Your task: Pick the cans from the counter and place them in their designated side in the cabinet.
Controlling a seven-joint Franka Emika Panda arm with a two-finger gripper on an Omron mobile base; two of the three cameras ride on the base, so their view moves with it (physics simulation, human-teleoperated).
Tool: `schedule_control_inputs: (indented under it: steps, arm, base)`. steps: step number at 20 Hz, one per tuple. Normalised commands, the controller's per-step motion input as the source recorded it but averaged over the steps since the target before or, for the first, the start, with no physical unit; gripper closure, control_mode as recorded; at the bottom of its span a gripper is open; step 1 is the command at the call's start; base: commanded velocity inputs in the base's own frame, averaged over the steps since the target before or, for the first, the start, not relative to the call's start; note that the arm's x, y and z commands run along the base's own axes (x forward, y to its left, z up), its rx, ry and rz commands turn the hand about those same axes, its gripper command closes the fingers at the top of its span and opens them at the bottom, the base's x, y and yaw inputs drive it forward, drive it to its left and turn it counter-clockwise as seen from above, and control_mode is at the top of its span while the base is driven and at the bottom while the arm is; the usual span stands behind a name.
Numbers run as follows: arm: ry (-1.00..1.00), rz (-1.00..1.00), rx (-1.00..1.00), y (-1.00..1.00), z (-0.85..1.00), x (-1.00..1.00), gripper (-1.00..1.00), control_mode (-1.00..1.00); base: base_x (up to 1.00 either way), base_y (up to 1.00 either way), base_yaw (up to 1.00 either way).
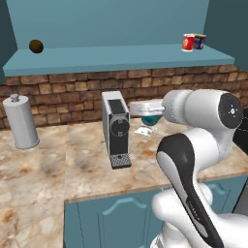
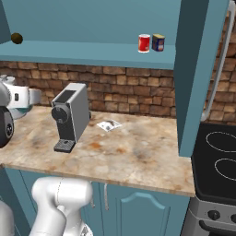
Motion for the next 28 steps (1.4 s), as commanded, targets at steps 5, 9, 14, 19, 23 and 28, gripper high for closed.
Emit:
schedule_control_inputs:
  steps: [5, 9, 14, 19, 23, 28]
  arm:
    - [-0.07, 0.0, -0.08, -0.32, 0.3, -0.1, 1.0, -1.0]
    - [-0.08, 0.0, -0.07, -0.21, 0.29, -0.01, 1.0, -1.0]
    - [-0.08, 0.0, -0.08, -0.21, 0.28, 0.0, 1.0, -1.0]
    - [-0.07, 0.0, -0.09, -0.22, 0.26, 0.0, 1.0, -1.0]
    - [-0.04, -0.02, -0.09, -0.25, 0.25, 0.0, 1.0, -1.0]
    - [-0.01, -0.05, -0.05, -0.21, 0.19, 0.0, 1.0, -1.0]
  base:
    - [0.0, 0.0, 0.0]
    - [0.0, 0.0, 0.0]
    - [0.0, 0.0, 0.0]
    - [0.0, 0.0, 0.0]
    - [0.0, 0.0, 0.0]
    - [0.0, 0.0, 0.0]
